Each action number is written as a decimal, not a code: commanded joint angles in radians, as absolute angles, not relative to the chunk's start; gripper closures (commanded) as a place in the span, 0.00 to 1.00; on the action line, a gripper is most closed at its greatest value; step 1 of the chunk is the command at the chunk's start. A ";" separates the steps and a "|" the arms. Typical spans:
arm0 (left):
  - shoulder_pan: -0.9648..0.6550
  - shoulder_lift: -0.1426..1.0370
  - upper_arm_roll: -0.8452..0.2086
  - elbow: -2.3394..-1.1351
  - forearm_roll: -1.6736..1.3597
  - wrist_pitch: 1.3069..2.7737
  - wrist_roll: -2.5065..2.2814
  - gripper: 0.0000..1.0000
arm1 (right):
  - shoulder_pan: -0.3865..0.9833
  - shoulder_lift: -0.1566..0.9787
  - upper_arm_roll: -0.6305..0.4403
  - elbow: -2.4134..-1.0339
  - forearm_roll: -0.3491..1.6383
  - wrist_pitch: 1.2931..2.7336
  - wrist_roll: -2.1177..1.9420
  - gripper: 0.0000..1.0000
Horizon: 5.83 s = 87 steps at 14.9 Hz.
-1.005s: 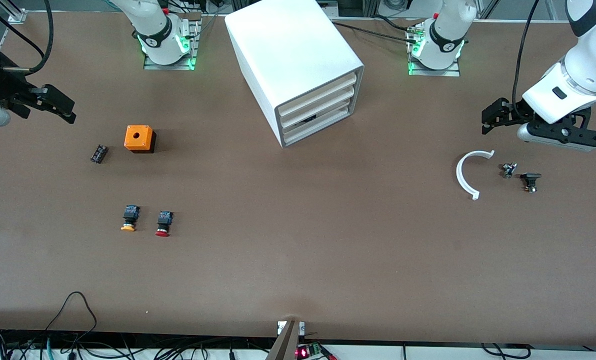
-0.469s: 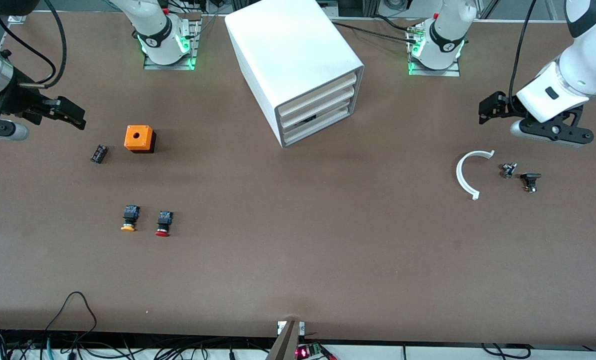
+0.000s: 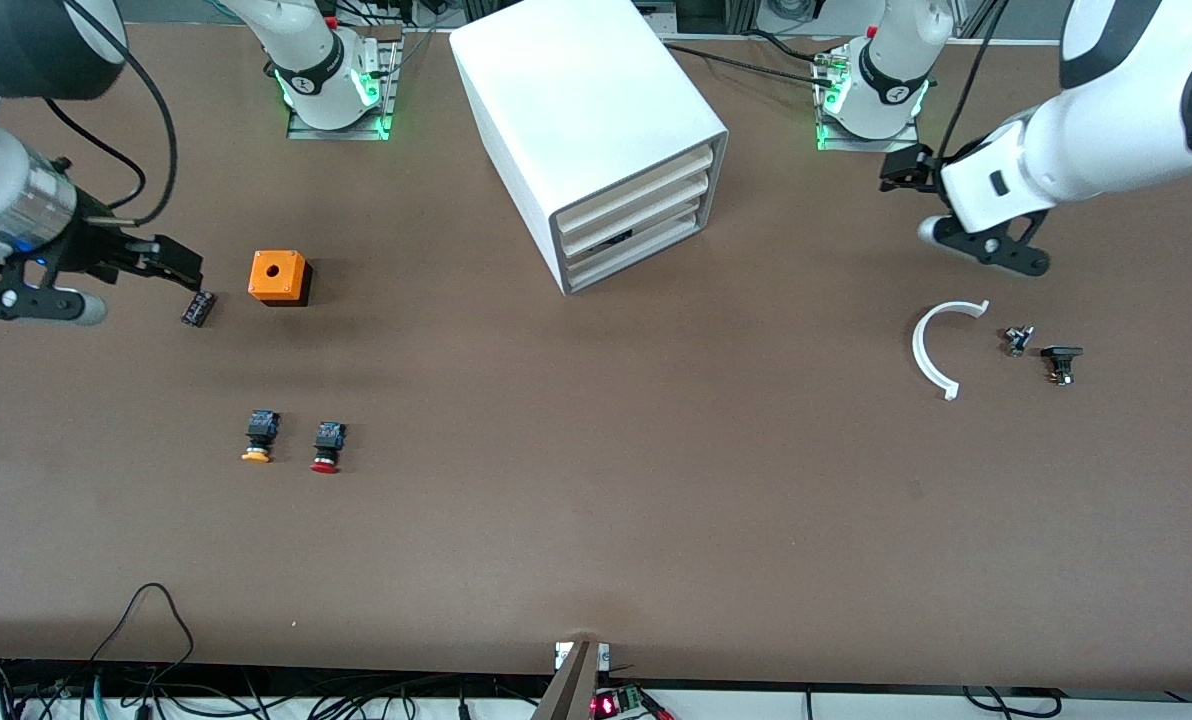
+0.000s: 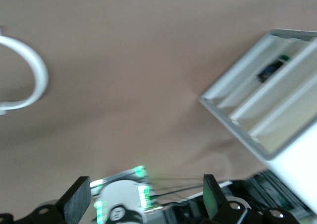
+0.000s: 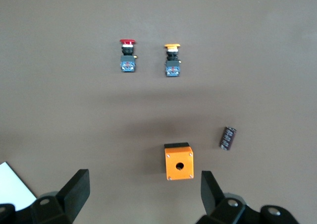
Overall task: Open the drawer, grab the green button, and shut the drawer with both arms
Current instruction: 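Reach the left gripper to the drawer handle while the right gripper advances, then pull the drawer open with the left gripper, then reach the right gripper into the drawer while the left gripper withdraws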
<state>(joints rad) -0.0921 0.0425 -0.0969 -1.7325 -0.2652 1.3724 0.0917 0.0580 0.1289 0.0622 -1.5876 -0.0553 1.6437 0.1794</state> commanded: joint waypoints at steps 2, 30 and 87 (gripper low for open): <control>-0.084 0.124 -0.091 -1.756 -0.455 1.428 0.192 0.01 | 0.086 0.181 0.060 -1.580 -0.055 1.727 0.184 0.01; -0.100 0.590 -0.284 -2.223 -1.341 1.875 1.288 0.56 | 0.336 0.380 0.058 -1.453 0.017 2.048 0.581 0.01; -0.025 0.505 -0.276 -1.257 0.137 1.342 0.026 0.00 | 0.793 0.994 0.123 -0.936 0.012 2.010 1.844 0.01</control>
